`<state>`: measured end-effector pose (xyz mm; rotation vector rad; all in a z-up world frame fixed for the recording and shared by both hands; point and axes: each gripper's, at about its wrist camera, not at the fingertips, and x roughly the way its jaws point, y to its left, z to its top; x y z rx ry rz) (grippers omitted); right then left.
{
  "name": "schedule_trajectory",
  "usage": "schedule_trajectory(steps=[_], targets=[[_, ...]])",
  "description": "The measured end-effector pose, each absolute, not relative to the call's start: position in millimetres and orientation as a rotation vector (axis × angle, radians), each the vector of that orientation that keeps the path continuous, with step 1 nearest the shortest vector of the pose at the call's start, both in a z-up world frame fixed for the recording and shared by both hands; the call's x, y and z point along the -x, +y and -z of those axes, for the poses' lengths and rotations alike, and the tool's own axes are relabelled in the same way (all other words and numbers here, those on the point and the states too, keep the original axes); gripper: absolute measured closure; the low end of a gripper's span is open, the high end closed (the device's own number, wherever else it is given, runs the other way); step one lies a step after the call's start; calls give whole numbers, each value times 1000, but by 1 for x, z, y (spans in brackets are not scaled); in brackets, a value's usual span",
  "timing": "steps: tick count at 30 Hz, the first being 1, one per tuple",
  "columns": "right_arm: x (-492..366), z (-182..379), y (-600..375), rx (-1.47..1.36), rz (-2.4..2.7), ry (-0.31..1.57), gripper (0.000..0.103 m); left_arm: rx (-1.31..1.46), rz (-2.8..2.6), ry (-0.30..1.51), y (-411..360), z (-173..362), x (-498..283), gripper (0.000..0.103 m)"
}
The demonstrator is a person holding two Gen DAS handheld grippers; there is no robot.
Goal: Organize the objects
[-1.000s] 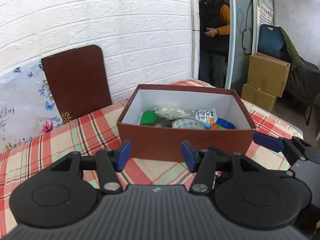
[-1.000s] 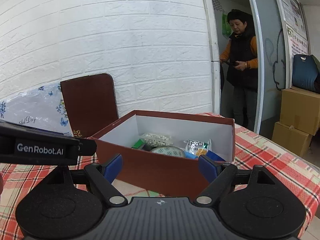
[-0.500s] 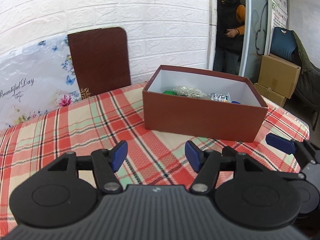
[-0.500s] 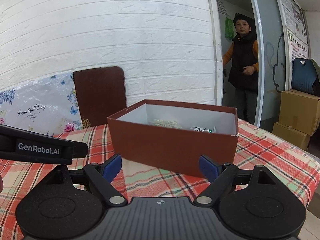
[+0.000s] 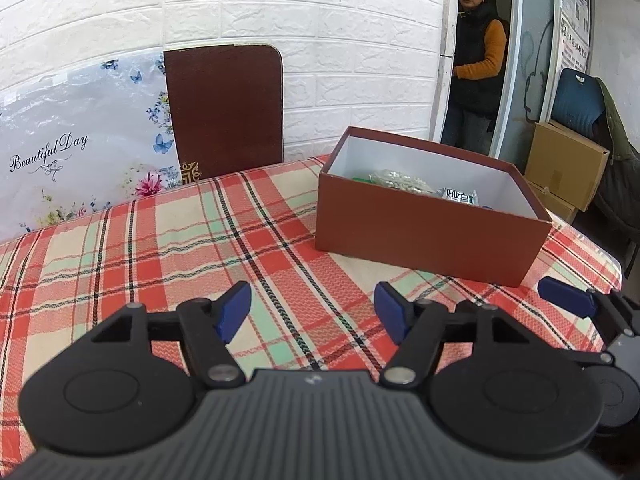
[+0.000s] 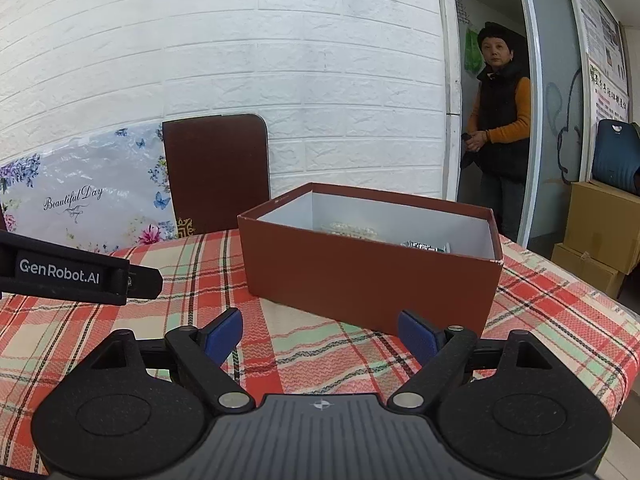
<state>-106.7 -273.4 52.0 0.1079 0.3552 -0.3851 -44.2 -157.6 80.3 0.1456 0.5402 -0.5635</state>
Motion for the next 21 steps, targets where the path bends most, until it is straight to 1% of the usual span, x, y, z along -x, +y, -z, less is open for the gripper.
schedule_trajectory(steps=[12,15,18,21], targets=[[111,-59,-265,-98,412,327,19,-132,583,540,-146,-80,43,33],[114,-61,-267,-110,414,318,18,-137,582,539,-146,-79,45,29],[116,-63,-270,-129,424,326,15,-139,573,551,-144,-82,45,27],[122,-67,-274,-147,419,309,13,-128,556,529,-140,-85,48,18]])
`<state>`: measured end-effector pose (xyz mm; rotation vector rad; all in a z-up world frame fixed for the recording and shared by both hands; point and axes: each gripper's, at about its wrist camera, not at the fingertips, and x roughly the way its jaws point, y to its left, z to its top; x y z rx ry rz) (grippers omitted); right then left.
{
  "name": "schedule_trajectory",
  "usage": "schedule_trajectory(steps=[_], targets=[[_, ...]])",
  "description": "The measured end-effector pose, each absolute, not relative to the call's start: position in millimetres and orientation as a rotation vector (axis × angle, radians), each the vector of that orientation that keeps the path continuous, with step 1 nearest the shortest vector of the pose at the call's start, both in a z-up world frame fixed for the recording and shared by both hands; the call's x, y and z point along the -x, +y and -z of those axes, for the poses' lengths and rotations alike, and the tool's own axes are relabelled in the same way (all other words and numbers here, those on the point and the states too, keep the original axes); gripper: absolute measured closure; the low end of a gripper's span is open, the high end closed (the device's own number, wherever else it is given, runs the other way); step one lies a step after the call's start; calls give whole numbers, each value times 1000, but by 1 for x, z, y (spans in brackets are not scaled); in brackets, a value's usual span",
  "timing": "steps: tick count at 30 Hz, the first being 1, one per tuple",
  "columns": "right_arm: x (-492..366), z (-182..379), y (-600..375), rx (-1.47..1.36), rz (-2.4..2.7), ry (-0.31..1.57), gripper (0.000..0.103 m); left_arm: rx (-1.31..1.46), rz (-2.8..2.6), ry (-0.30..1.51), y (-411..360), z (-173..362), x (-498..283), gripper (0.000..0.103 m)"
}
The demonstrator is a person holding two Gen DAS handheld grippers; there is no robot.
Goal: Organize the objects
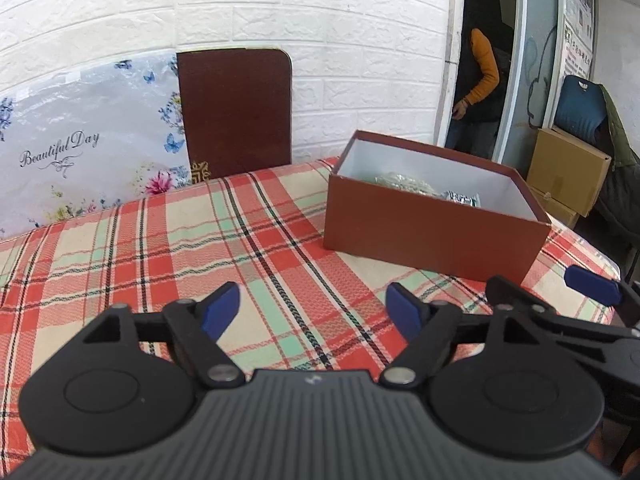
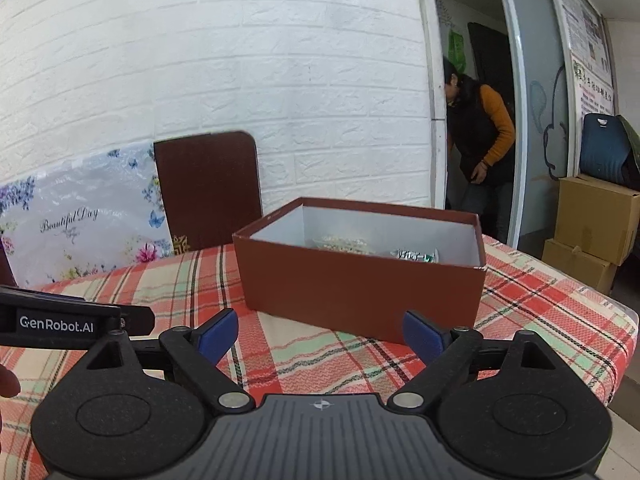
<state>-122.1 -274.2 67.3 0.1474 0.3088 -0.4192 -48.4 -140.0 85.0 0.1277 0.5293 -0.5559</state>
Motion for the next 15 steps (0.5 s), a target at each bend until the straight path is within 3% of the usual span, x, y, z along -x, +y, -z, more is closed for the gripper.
schedule_trajectory(steps=[15], targets=[[127,-69,-260,-121,413,292,13,-155,478,564,-134,-80,43,7]])
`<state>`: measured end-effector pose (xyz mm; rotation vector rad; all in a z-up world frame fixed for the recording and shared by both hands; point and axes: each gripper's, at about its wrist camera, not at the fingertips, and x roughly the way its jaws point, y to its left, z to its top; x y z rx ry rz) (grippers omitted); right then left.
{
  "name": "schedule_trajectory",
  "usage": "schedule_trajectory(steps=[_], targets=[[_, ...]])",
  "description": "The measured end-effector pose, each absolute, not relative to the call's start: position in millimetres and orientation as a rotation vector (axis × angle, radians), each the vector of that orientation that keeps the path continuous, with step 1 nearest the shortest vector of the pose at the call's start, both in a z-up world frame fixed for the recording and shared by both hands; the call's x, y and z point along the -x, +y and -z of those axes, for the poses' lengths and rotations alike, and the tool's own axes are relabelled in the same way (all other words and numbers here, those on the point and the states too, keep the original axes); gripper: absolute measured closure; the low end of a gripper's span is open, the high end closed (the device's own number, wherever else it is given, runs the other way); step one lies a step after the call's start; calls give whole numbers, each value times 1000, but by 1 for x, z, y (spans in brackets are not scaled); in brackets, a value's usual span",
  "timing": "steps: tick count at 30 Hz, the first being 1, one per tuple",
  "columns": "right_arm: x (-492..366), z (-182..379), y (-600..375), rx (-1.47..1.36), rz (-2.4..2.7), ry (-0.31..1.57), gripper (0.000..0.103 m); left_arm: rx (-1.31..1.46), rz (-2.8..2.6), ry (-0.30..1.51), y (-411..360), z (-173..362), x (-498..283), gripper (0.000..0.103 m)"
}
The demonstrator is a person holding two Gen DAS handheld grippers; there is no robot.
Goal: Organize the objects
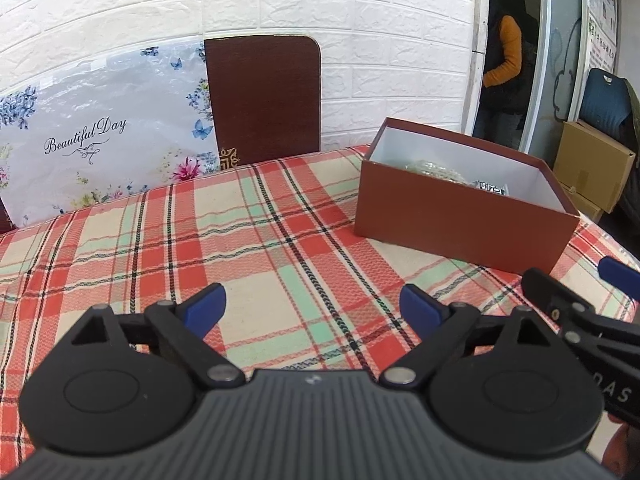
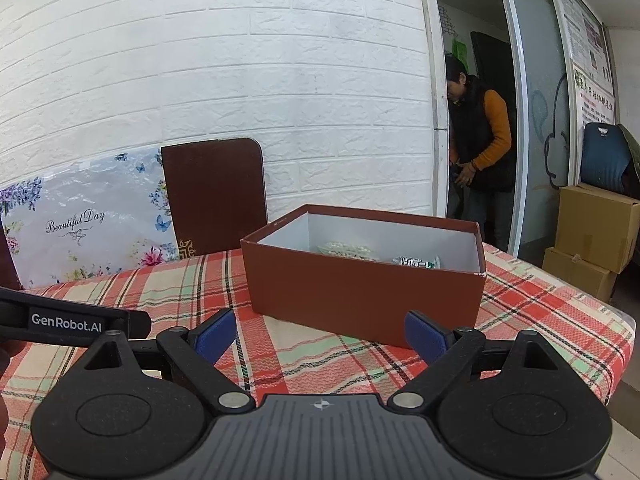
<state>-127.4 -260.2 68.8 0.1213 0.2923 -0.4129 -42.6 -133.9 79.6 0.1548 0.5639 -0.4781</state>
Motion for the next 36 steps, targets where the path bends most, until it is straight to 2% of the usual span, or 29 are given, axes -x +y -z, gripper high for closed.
schedule_trajectory(steps=[5,11,36], targets=[[131,-72,-255,-107,423,262,12,-171,455,548,-133,-82,45,0],[139,-77,-257,-146,431,222,8,-199,438,535,-136,-85,50,0],[149,-68,-268,-179,450,229,5,-265,430,498,-155,-97,72,0]])
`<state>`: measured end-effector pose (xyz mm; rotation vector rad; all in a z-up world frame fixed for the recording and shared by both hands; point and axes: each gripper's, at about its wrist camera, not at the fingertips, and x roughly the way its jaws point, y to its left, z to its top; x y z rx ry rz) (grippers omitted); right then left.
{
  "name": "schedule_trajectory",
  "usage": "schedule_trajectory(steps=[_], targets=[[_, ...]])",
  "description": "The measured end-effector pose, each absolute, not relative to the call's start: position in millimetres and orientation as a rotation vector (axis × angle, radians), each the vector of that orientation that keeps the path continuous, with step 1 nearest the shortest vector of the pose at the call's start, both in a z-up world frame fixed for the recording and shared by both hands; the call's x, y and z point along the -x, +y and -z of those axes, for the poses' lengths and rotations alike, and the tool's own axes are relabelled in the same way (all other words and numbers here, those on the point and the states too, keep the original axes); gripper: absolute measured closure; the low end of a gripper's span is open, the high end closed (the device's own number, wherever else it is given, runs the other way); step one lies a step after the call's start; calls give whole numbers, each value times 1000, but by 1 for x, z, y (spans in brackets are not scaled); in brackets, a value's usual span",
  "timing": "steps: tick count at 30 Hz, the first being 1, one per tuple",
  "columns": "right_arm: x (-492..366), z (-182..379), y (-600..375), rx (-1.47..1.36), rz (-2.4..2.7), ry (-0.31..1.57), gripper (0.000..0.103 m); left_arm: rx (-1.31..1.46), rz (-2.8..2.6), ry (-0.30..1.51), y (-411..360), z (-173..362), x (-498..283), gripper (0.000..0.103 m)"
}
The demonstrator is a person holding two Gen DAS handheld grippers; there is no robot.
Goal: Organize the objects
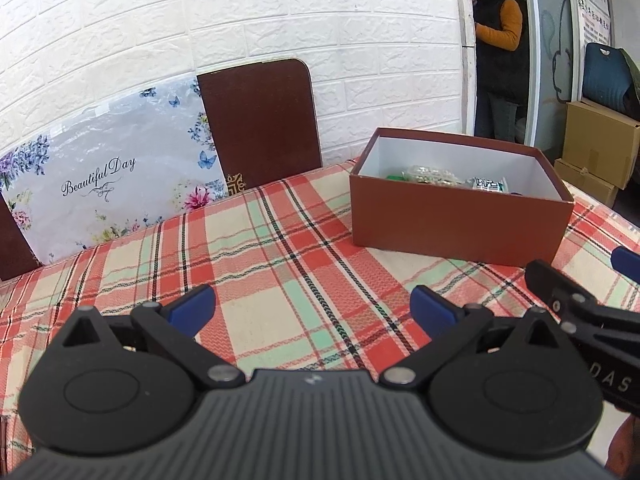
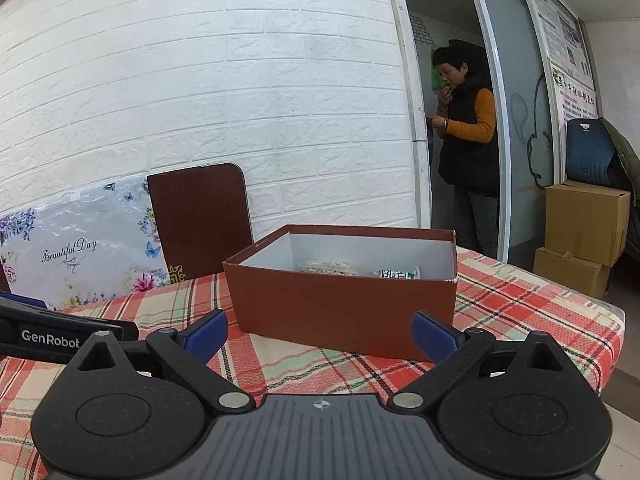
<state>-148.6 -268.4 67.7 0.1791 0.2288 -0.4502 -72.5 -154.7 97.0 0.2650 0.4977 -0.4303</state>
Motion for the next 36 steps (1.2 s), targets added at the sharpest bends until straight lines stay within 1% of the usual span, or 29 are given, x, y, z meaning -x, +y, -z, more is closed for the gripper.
schedule_trajectory(steps=[16,36], targets=[[161,-65,-274,-204,463,209,4,-227,393,583,-150,-92,71,0],[153,-50,-290,-247,459,247,4,-283,371,638,-163,-75,62,0]])
